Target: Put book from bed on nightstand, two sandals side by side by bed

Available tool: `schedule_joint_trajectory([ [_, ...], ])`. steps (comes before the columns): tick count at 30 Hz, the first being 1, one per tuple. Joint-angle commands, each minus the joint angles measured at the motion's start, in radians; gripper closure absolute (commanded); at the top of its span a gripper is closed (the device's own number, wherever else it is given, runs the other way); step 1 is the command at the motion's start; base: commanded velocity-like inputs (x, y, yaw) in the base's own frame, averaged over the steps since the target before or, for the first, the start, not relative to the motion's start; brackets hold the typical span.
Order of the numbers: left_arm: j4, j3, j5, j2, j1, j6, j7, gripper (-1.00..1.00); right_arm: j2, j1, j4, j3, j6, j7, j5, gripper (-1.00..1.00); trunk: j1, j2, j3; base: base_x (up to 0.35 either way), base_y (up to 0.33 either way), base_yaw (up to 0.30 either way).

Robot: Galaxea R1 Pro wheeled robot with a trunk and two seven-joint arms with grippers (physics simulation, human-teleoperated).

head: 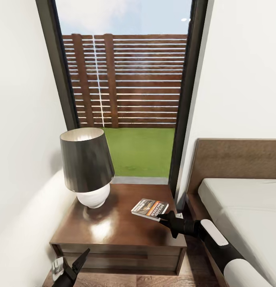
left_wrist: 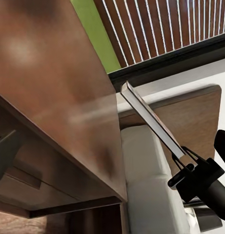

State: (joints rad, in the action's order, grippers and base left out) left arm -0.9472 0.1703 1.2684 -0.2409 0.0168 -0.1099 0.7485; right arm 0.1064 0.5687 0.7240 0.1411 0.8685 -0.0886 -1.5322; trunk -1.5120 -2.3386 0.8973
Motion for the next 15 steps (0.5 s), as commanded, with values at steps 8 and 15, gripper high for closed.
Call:
schedule_joint_trajectory([
  [8,-0.001,0.002,0.010,0.000,0.000,-0.010,0.002,-1.00,0.002,0.000,0.002,0.003,0.000,-0.010,-0.012,1.00,0.000,0.000,0.001,0.000,0.000,0.000],
  [15,-0.001,0.002,0.010,0.000,0.000,-0.010,0.002,-1.00,0.003,0.000,0.001,0.003,0.000,-0.010,-0.012,1.00,-0.008,-0.014,0.007,0.000,0.000,0.000],
])
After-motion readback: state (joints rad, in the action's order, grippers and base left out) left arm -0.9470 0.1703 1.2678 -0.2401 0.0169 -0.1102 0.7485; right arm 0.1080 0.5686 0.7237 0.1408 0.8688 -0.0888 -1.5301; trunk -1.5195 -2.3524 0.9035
